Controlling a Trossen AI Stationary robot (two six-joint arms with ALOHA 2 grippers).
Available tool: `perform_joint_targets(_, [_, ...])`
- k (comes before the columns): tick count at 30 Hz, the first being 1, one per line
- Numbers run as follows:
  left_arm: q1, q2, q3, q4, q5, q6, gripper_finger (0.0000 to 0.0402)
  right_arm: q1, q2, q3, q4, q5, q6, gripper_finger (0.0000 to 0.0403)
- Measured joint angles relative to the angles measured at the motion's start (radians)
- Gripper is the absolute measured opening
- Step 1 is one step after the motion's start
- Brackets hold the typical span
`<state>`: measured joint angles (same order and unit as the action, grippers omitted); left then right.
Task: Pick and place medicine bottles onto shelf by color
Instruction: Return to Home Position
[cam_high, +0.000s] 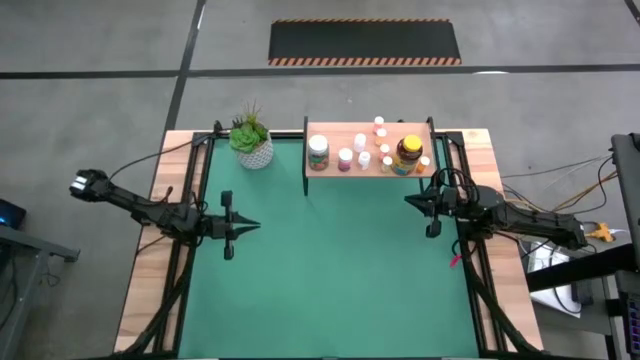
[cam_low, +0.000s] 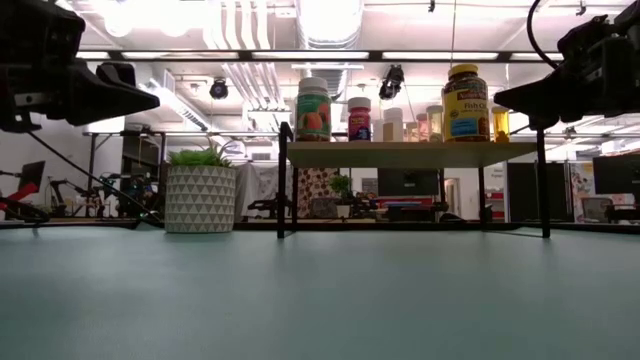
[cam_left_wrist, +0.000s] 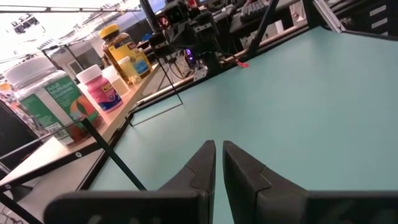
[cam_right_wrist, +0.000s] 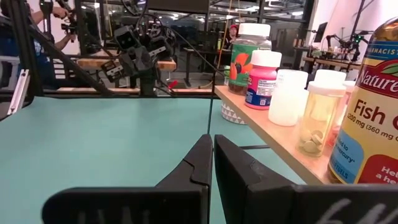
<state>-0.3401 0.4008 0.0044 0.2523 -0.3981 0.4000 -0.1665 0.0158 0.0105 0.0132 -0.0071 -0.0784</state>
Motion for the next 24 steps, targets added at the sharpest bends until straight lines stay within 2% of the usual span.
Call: perform_joint_targets(24, [0.000,0.071,0.000,0.000,0.000,0.000,0.0011,0.000,0.000,0.000,0.000,0.000,0.000,0.0009])
